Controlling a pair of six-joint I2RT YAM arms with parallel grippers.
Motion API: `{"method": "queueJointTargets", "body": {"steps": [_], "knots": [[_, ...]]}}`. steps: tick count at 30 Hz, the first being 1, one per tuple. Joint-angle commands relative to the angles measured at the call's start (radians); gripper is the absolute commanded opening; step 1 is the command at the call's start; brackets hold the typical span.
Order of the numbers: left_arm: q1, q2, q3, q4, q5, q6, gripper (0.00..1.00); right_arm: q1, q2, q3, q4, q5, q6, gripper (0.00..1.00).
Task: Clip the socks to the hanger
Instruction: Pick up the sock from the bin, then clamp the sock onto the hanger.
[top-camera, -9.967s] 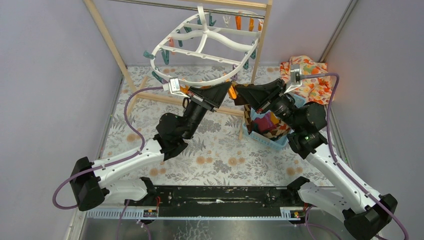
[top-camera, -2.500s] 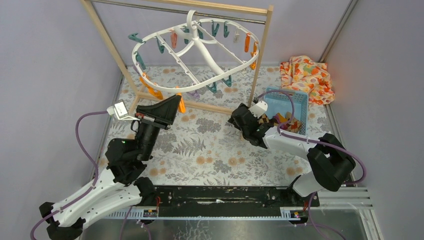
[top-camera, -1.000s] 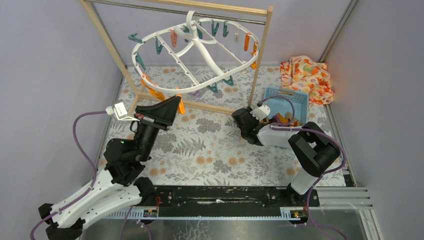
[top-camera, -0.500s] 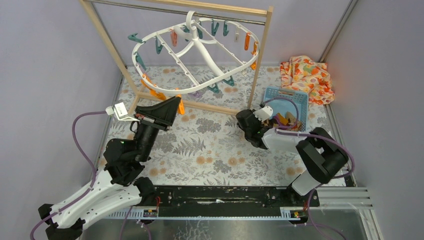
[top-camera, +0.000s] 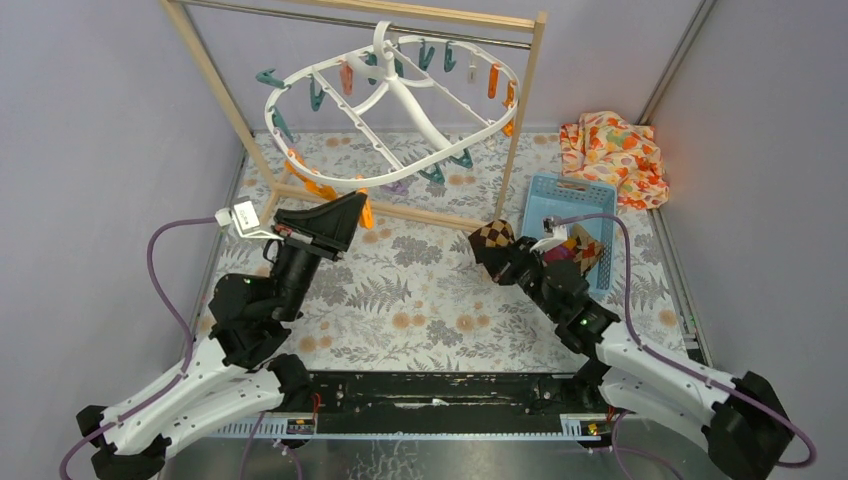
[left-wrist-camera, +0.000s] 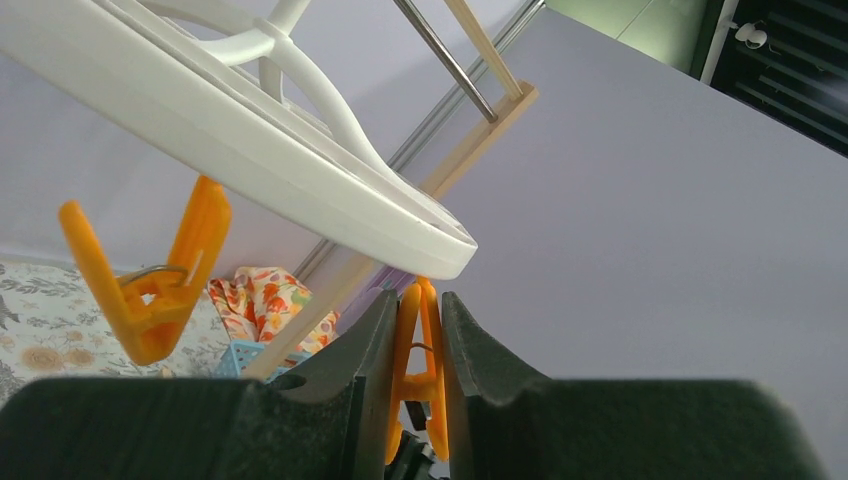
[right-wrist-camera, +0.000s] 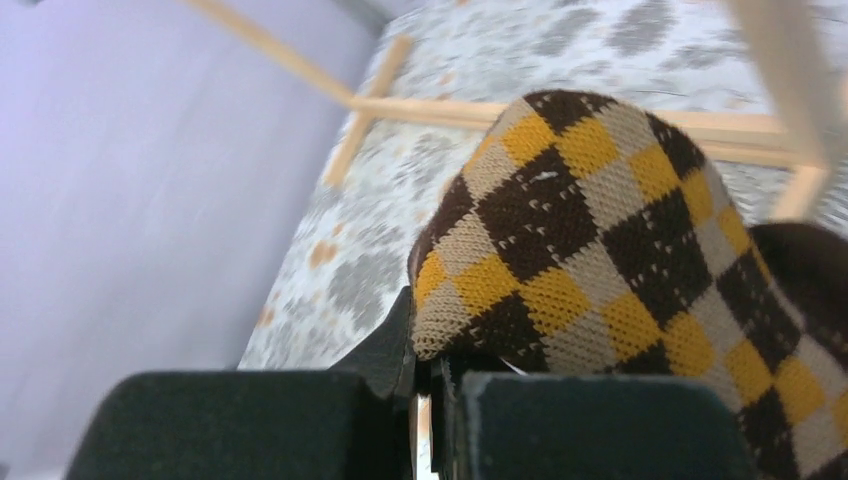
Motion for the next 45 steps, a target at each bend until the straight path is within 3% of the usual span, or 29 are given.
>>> {"method": "queueJointTargets", "body": {"steps": [1,11,21,25,33,41,45], "knots": [[0.003,-0.007,0.043,-0.001,0.037,0.004,0.00,0.011,-0.111,0.006,0.110,-0.375,-0.176,0.00],[0.003,-0.010,0.079,-0.052,0.046,-0.009,0.00,0.048,-0.128,0.172,0.078,-0.677,-0.358,0.00],[0.003,0.033,0.125,-0.073,0.081,-0.103,0.00,0.082,-0.049,0.297,0.212,-0.792,-0.366,0.00],[0.003,0.056,0.101,0.007,0.095,-0.120,0.00,0.110,0.024,0.364,0.275,-0.812,-0.370,0.00],[0.004,0.110,0.043,0.225,0.121,-0.136,0.00,0.121,0.160,0.412,0.549,-0.880,-0.275,0.00],[0.003,0.132,-0.009,0.342,0.113,-0.158,0.00,0.122,0.270,0.402,0.889,-0.903,-0.133,0.00],[0.004,0.143,-0.011,0.368,0.125,-0.176,0.00,0.122,0.329,0.445,0.940,-0.912,-0.101,0.00]]}}
